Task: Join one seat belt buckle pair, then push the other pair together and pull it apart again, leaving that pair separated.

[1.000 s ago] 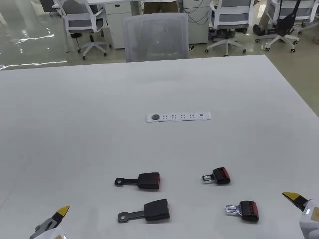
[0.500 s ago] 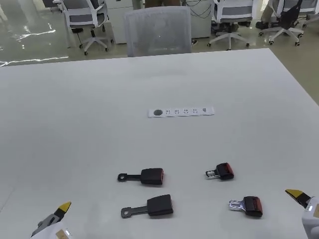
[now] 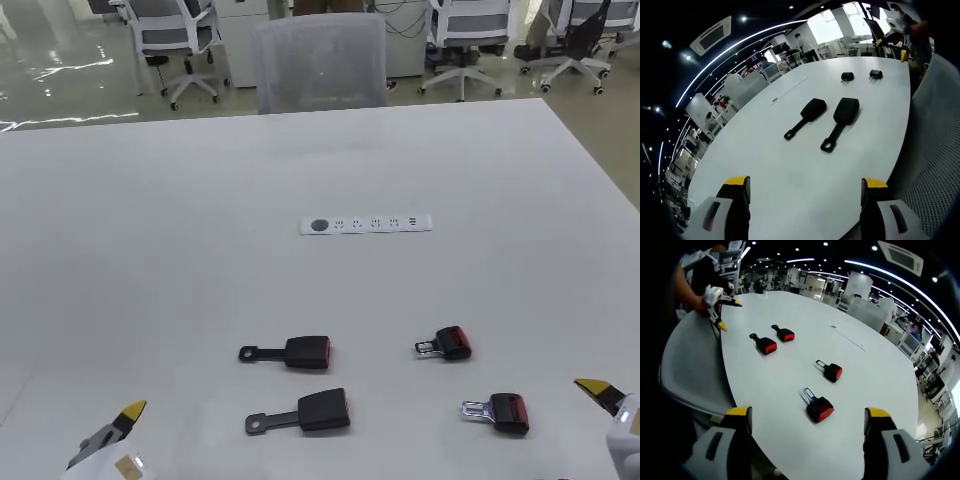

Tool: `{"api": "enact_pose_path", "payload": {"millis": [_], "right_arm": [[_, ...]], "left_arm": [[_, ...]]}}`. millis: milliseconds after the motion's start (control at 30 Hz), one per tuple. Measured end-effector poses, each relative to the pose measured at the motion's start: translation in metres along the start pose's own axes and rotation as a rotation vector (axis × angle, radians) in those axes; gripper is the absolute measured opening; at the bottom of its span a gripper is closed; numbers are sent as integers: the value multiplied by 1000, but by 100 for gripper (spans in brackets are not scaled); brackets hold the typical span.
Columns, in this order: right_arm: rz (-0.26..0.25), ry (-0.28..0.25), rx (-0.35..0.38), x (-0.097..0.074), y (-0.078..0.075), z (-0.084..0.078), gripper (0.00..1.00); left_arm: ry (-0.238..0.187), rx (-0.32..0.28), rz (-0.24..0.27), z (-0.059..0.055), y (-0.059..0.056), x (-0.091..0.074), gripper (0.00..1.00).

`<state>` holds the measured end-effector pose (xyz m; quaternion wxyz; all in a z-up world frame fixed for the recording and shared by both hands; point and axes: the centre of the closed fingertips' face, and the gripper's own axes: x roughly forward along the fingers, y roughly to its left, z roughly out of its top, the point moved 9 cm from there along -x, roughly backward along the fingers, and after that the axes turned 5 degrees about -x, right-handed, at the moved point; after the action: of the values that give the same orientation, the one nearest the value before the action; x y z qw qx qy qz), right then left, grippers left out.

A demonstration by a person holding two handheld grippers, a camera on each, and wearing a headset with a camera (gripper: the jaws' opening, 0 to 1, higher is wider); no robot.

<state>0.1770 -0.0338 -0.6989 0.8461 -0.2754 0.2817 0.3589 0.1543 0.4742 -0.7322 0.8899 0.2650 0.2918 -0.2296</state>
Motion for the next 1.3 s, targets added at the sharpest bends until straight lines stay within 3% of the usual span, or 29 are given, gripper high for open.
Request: {"api": "enact_pose_path", "payload": {"millis": [433, 1300], "right_arm": [[-6, 2, -6, -2, -2, 4, 94], [0, 5, -33, 4, -13, 4, 96]], "left_arm": [[-3, -2, 1, 1, 1, 0, 93], [33, 12, -20, -3, -2, 3, 93]]}}
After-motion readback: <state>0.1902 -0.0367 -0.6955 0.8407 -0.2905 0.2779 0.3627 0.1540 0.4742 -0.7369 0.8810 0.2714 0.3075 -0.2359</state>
